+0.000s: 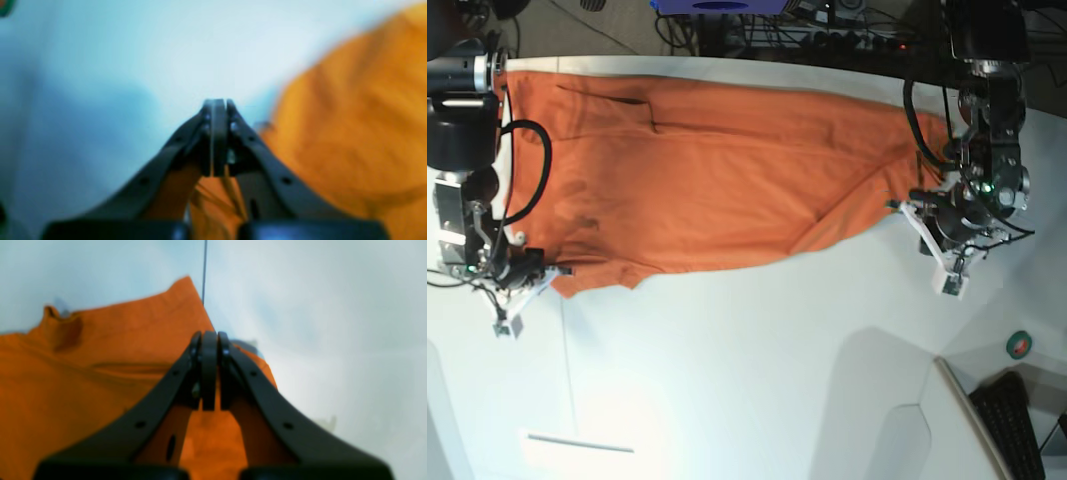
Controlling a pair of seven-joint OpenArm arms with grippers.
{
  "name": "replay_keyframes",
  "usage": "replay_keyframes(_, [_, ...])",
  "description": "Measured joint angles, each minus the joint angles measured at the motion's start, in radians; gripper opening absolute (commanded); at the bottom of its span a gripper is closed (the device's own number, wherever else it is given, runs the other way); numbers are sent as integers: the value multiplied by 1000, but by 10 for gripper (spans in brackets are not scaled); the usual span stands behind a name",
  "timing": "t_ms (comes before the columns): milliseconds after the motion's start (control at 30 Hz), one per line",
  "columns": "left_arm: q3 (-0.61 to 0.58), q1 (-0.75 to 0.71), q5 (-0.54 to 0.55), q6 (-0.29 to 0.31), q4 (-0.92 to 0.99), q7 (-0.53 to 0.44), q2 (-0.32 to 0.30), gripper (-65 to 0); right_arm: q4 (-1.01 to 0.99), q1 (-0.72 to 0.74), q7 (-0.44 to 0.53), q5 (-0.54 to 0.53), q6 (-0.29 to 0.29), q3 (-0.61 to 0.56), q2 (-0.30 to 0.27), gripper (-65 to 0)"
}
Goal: Layout the t-shirt on the table in an organized manner, then fold the t-shirt properly
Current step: 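Grasp the hem with the right gripper and move the left gripper inward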
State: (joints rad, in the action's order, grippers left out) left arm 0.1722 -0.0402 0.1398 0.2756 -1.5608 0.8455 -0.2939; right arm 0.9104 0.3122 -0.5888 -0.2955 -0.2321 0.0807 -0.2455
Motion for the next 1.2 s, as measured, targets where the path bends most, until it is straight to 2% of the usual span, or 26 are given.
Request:
replay_keyframes(67, [-5,57,-41,-1,84,-3,2,-650,0,0,-1,3,0,0,0,-650])
replay_keyframes(167, [-95,113,-143,-1,200,5,5,-650,0,0,-2,2,0,0,1,-650])
replay_keyframes(367, [-279,172,-165,10,322,-3,17,-650,0,0,-2,0,0,0,0,-650])
replay_keyframes(667, [-294,16,-166,6,111,-1,12,-650,0,-11,-3,4,0,5,2,-650])
replay_keyframes(767, [-294,-24,-167,5,105,-1,18,-650,0,-11,-2,4,0,4,0,-650])
replay_keyframes(900, [-292,-76,-166,5,58,4,30,-650,0,-11,-3,4,0,4,2,-650])
replay_keyframes(1067, [-294,-126,-164,9,-41,0,74,-650,0,-10,0,3,0,4,2,-650])
replay_keyframes(1200, [-301,-142,-171,9,-43,1,89,-650,0,-8,0,3,0,4,0,-650])
